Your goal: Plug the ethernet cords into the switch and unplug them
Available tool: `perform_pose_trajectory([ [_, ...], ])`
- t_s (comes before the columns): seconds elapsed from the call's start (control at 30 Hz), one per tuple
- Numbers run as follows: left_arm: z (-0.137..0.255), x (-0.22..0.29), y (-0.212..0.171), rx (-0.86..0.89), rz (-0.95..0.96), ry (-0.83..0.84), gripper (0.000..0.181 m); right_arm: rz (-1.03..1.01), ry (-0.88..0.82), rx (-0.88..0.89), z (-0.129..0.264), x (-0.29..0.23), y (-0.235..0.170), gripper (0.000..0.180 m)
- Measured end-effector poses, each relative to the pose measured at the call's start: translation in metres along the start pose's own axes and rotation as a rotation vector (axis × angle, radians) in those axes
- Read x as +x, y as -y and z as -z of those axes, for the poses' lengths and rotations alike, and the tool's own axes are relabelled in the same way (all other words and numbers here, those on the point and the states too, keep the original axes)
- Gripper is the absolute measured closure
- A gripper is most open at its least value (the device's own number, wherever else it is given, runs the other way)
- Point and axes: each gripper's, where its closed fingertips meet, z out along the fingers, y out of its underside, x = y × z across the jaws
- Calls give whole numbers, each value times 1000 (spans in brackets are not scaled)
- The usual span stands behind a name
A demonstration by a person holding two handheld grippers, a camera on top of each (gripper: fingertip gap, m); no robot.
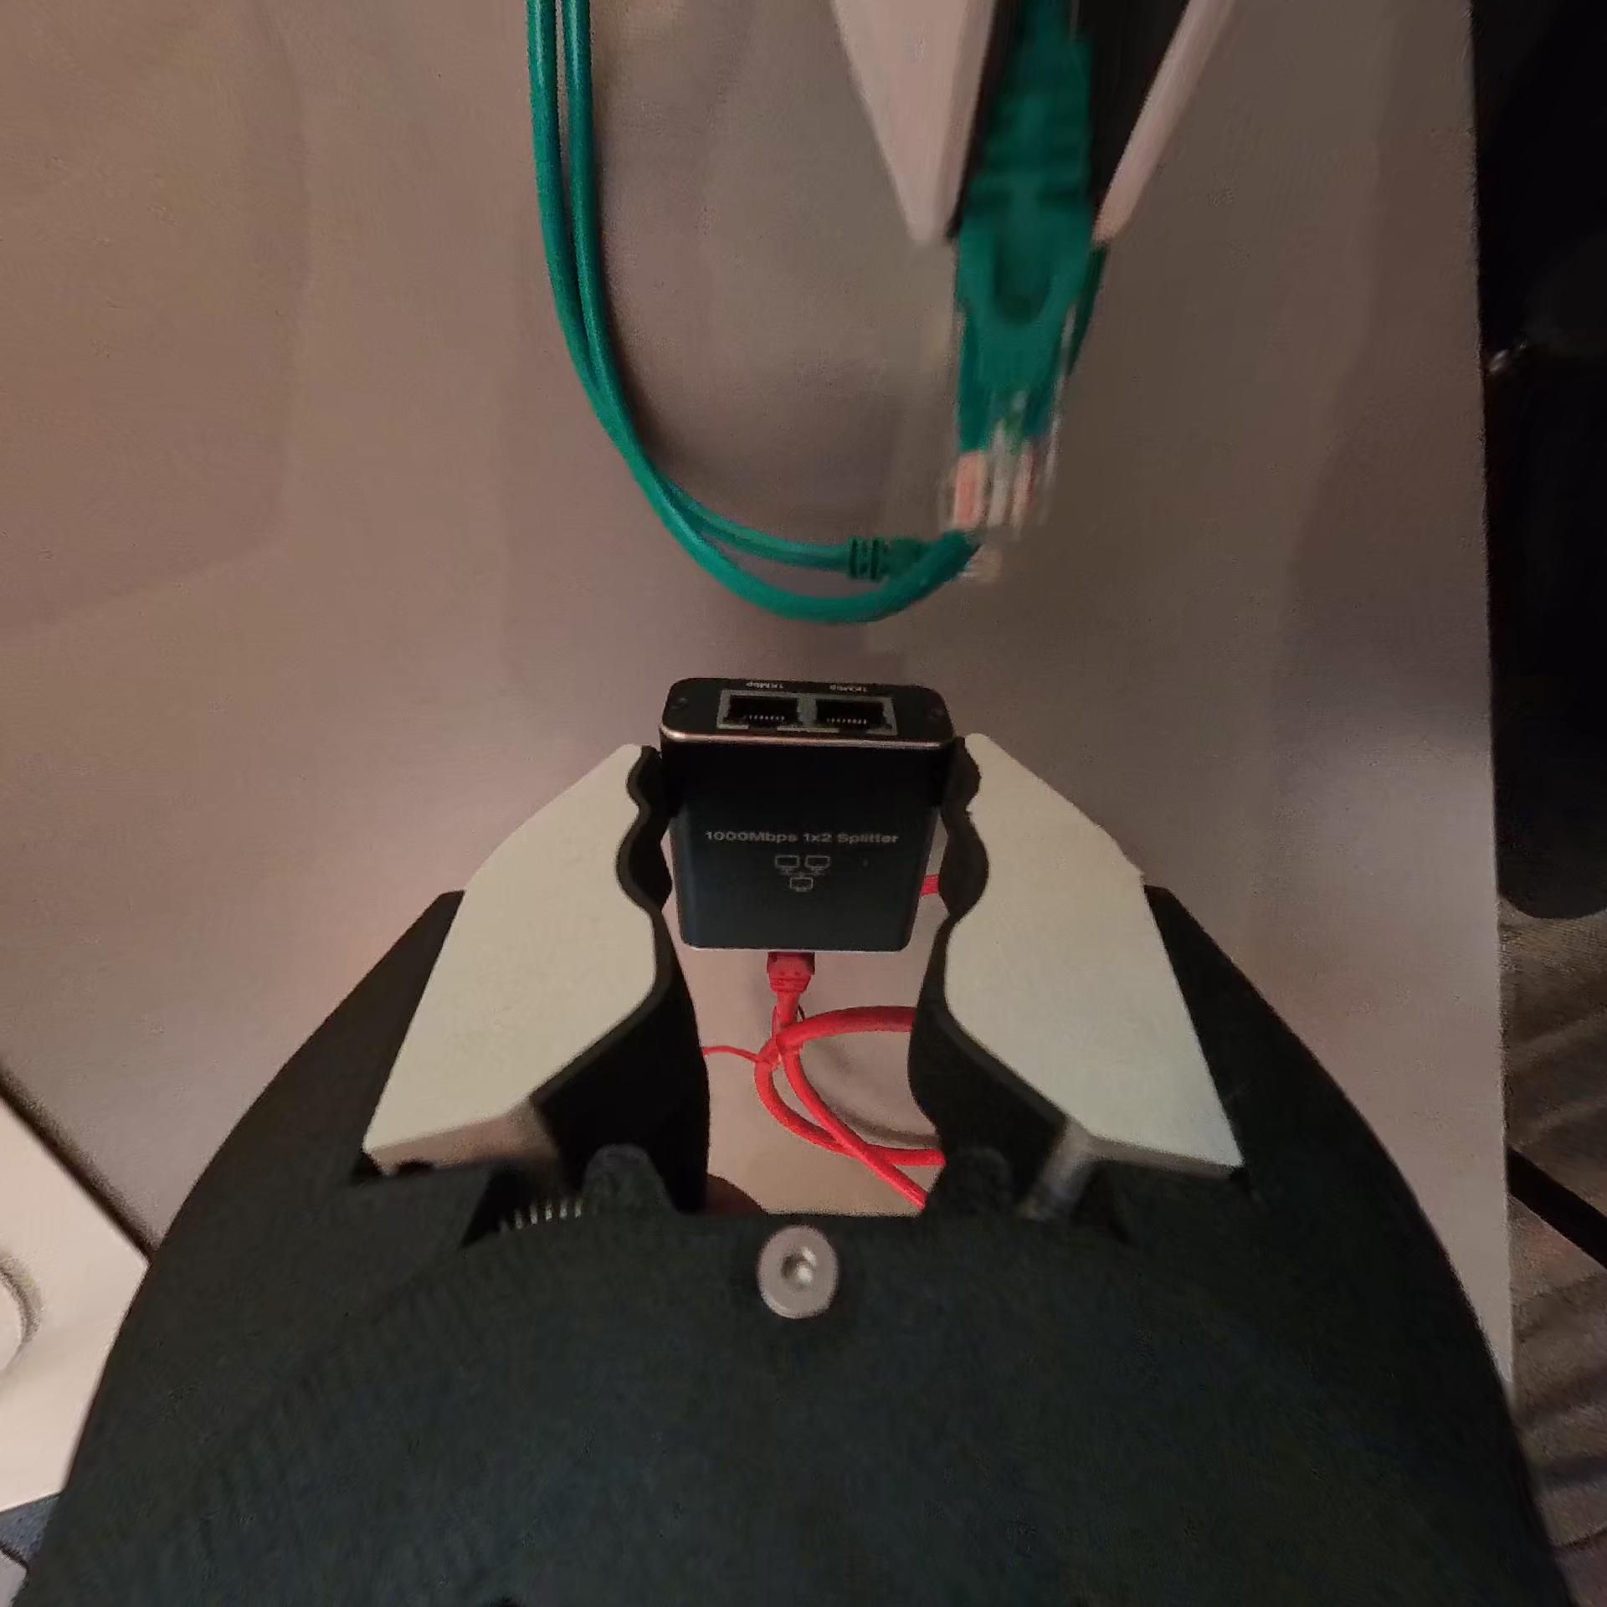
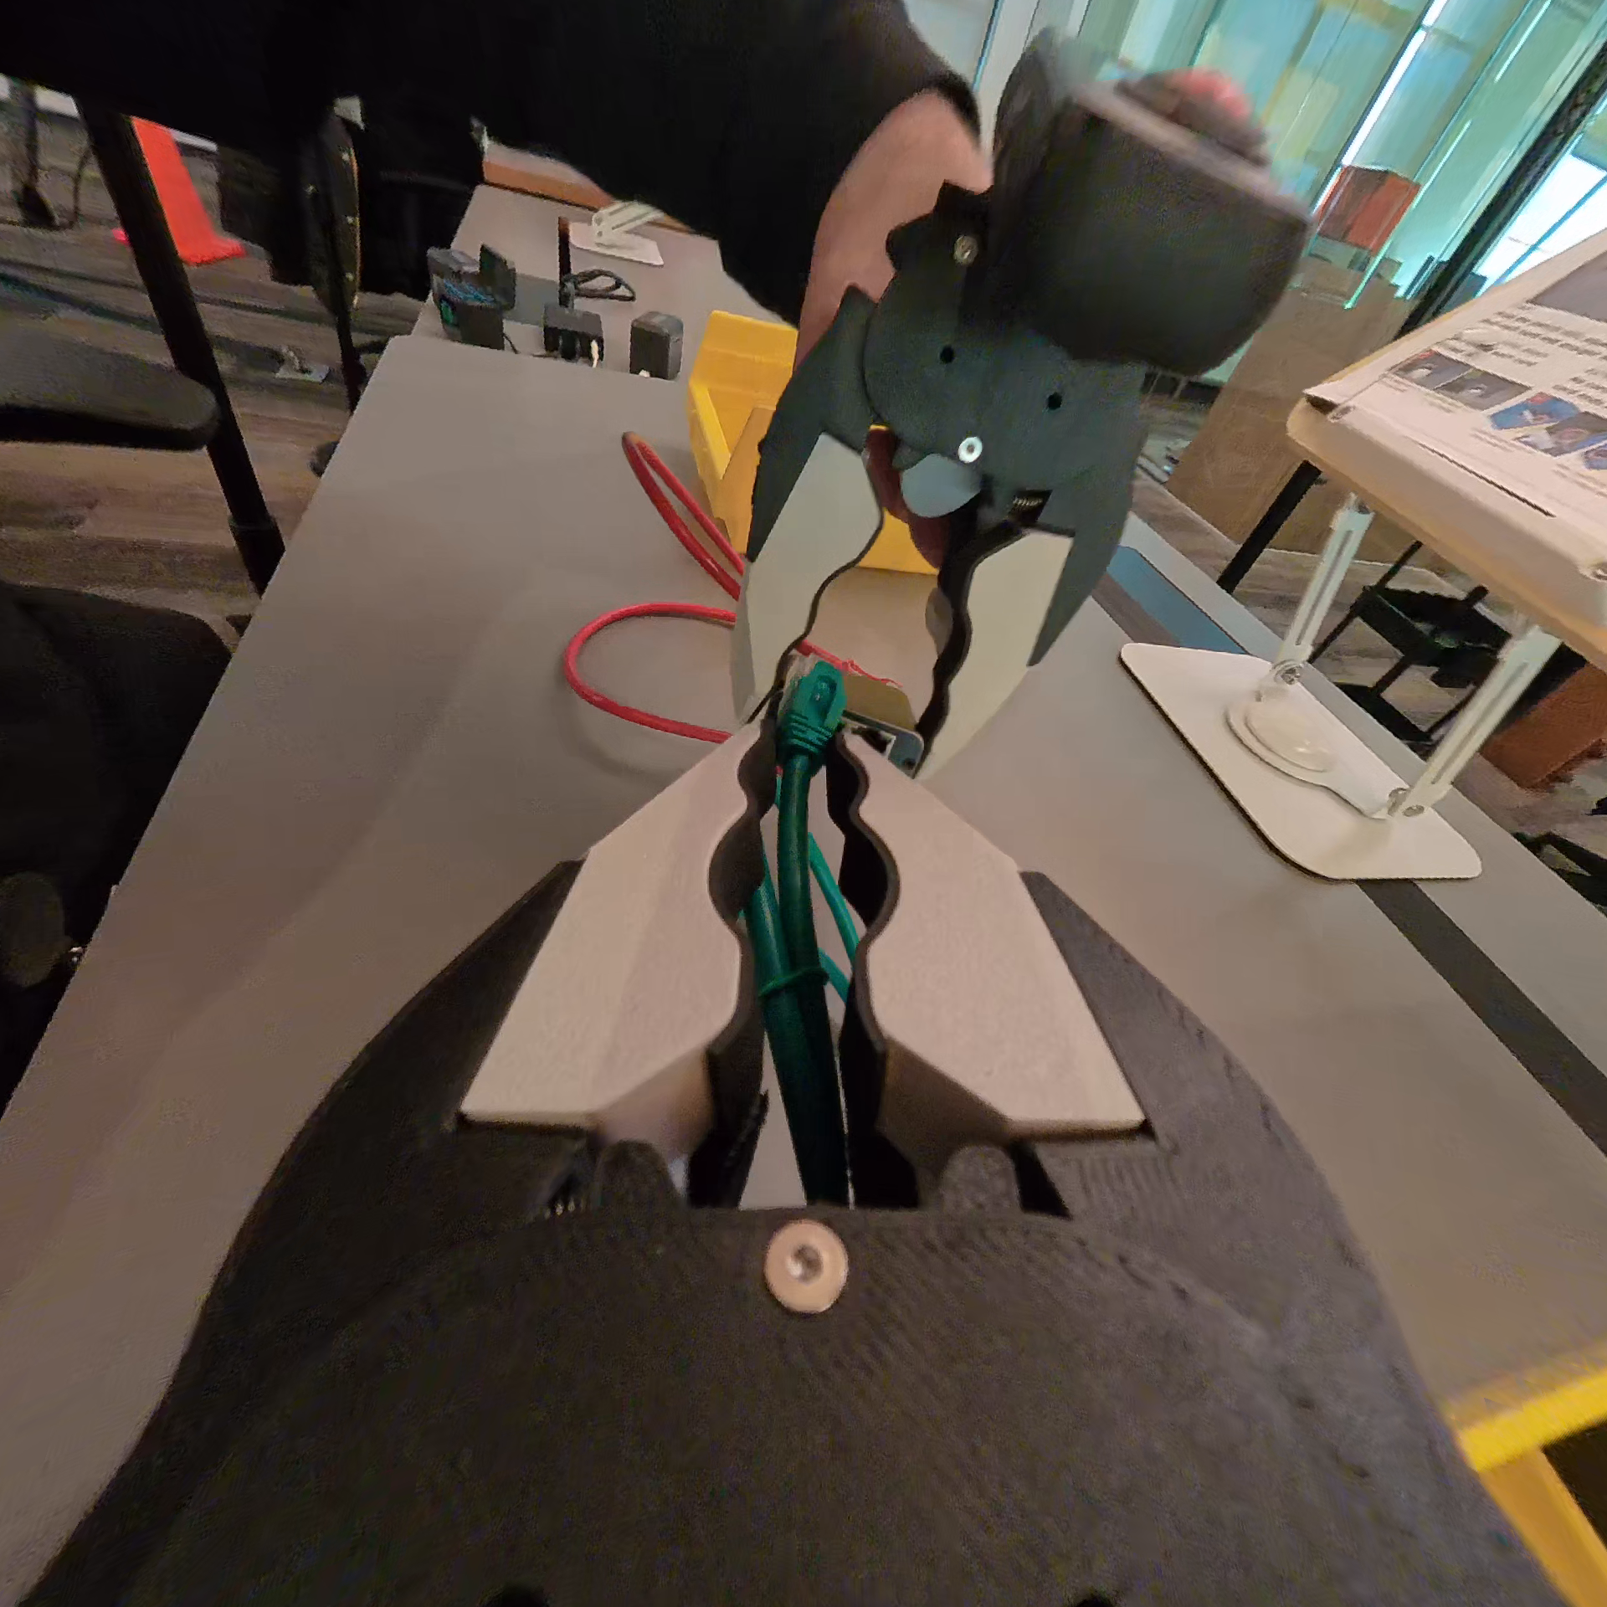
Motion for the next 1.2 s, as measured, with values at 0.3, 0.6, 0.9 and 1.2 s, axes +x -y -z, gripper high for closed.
perform_pose_trajectory([
  [0.3, 11, 3, 10, 22, -4, -9, 121, 31, 2, -92, -17, -1, -9, 171],
  [0.6, 13, 9, 14, -9, -16, -26, 121, 73, -11, -139, -23, -1, -15, 170],
  [0.9, 6, 14, 16, -31, -33, -58, 122, 159, -3, -205, -26, -7, -20, 171],
  [1.2, 1, 10, 19, 11, -7, -4, 122, 193, 7, -252, -26, -7, -25, 171],
])
